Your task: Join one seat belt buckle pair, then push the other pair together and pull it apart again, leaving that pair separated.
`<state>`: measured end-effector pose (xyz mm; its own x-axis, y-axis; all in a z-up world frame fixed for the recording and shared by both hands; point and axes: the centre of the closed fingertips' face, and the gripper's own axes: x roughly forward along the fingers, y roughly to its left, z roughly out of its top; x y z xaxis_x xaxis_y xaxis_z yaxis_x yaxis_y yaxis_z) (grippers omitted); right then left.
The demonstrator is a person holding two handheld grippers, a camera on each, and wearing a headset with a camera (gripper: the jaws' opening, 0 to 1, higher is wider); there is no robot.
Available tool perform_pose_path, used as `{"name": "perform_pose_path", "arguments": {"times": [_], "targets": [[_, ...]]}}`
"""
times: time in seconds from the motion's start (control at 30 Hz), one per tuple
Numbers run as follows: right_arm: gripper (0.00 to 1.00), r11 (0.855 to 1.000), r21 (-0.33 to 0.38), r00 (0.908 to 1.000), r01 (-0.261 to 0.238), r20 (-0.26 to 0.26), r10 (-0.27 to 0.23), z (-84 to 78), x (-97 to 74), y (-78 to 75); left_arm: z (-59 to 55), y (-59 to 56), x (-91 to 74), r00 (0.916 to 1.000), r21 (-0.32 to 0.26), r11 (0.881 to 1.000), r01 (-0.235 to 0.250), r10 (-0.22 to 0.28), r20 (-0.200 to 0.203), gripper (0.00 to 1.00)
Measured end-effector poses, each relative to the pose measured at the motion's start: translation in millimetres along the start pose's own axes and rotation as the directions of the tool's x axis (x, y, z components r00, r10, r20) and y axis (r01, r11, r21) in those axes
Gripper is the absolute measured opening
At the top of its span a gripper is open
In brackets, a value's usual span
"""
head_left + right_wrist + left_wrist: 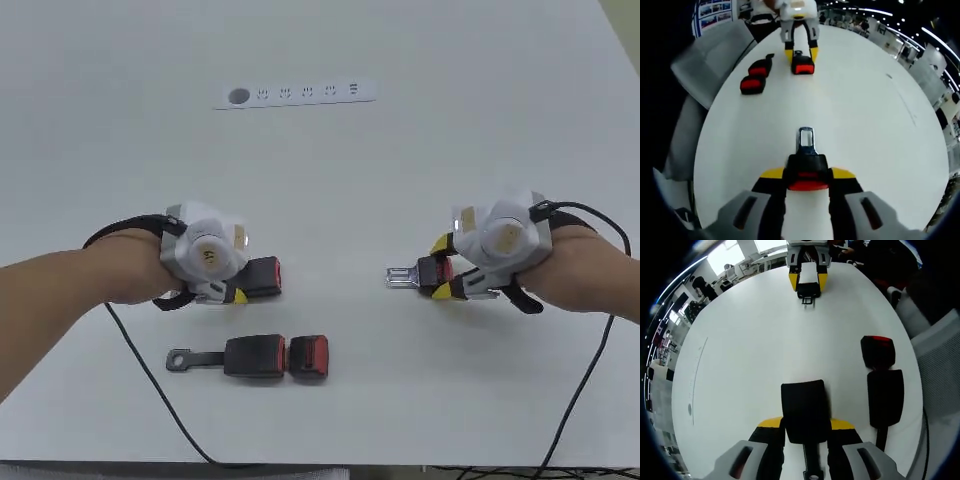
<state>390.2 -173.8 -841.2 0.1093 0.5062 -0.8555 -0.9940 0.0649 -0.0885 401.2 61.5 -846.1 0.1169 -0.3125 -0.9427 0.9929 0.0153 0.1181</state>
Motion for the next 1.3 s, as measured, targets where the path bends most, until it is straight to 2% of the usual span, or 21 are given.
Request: {"name": "perform_pose_path", "arguments": {"times": [0.27, 0.6, 0.73, 1.3], "targets": [[0.32, 1.0, 0.009, 1.0, -0.003, -0.007, 0.003, -1.1, 0.9, -2.0, -0.2, -0.6, 2.1, 1.0, 0.008, 1.0, -0.003, 0.003, 0.001, 0.33], [0.32, 1.0, -0.011, 1.0, 0.001, 0.0, -0.001, 17.1, 15.3, -4.2, -1.4, -0.8, 4.3, 0.9998, 0.026, 1.0, -0.013, 0.014, -0.012, 0.33], [0.32, 1.0, -0.003, 1.0, 0.002, 0.009, -0.002, 29.2, 22.6, -4.3, -0.6, -1.6, 4.5, 0.9997, 0.047, 0.999, -0.015, 0.016, -0.021, 0.33], [0.32, 1.0, -0.017, 0.9989, 0.001, 0.047, -0.001, 89.3, 59.2, 1.2, -2.0, -1.4, 5.6, 0.9996, 0.033, 0.999, -0.011, 0.012, -0.024, 0.33]]}}
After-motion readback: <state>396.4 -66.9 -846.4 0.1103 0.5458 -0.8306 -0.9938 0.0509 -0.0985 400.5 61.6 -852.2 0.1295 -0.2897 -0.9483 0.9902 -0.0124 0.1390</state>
